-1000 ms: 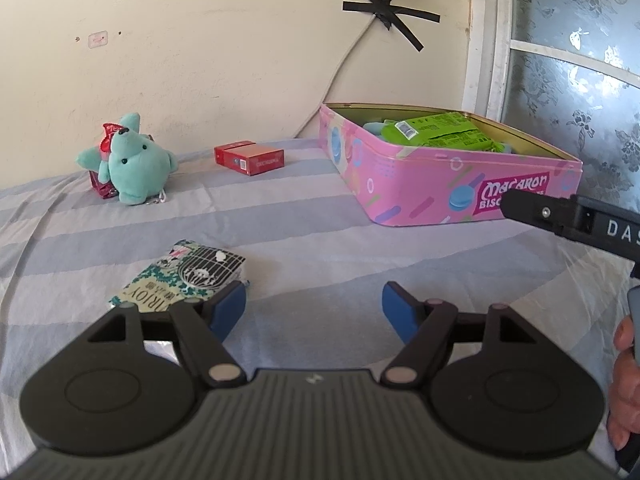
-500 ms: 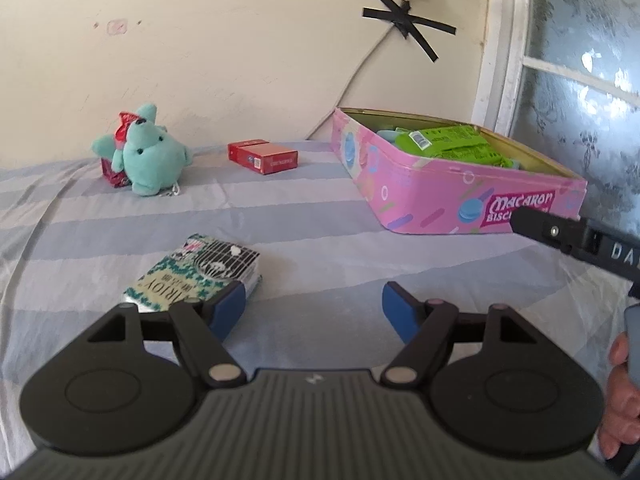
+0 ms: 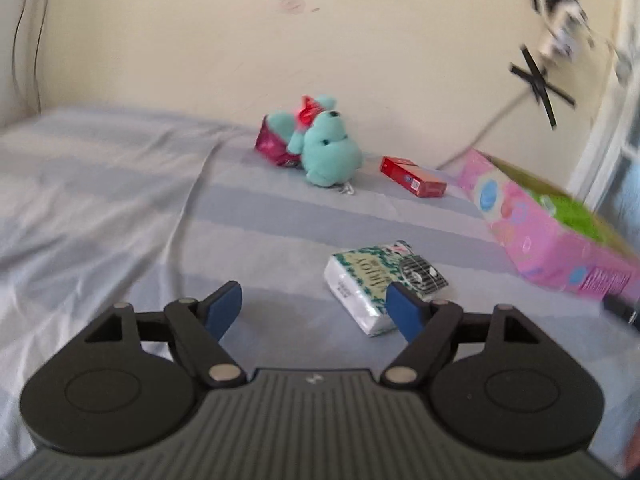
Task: Organize objects
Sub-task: 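Move the right tool toward the white-and-green tissue pack, then grasp the tissue pack with the right gripper, then grasp the tissue pack with the left gripper while the right gripper holds it, then carry the tissue pack with both grippers into the pink tin and open them, then withdraw both tools from the pink tin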
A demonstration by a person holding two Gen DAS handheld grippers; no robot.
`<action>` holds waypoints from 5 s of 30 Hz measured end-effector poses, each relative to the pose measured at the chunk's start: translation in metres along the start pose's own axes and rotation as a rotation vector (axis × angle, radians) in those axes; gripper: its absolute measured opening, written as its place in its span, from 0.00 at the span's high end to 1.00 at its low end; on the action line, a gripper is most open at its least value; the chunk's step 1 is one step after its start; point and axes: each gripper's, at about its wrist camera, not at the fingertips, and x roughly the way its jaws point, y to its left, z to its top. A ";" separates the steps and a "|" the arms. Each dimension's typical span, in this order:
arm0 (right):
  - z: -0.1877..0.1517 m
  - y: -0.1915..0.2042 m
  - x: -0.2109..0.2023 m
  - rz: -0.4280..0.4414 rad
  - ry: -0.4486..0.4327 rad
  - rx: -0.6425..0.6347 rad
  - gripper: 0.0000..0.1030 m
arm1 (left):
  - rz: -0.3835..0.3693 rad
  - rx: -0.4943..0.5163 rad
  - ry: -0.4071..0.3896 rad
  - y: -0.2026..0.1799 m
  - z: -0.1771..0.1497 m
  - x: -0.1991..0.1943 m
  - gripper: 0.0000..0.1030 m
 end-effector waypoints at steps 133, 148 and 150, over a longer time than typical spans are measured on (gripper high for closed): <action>0.045 -0.042 -0.024 -0.024 -0.071 0.158 0.16 | 0.011 0.372 0.046 -0.171 0.013 0.018 0.31; 0.037 -0.021 -0.015 -0.069 -0.071 0.139 0.15 | 0.010 0.358 0.067 -0.145 0.004 0.028 0.26; 0.034 -0.020 -0.012 -0.072 -0.063 0.140 0.15 | 0.001 0.374 0.065 -0.147 0.002 0.027 0.25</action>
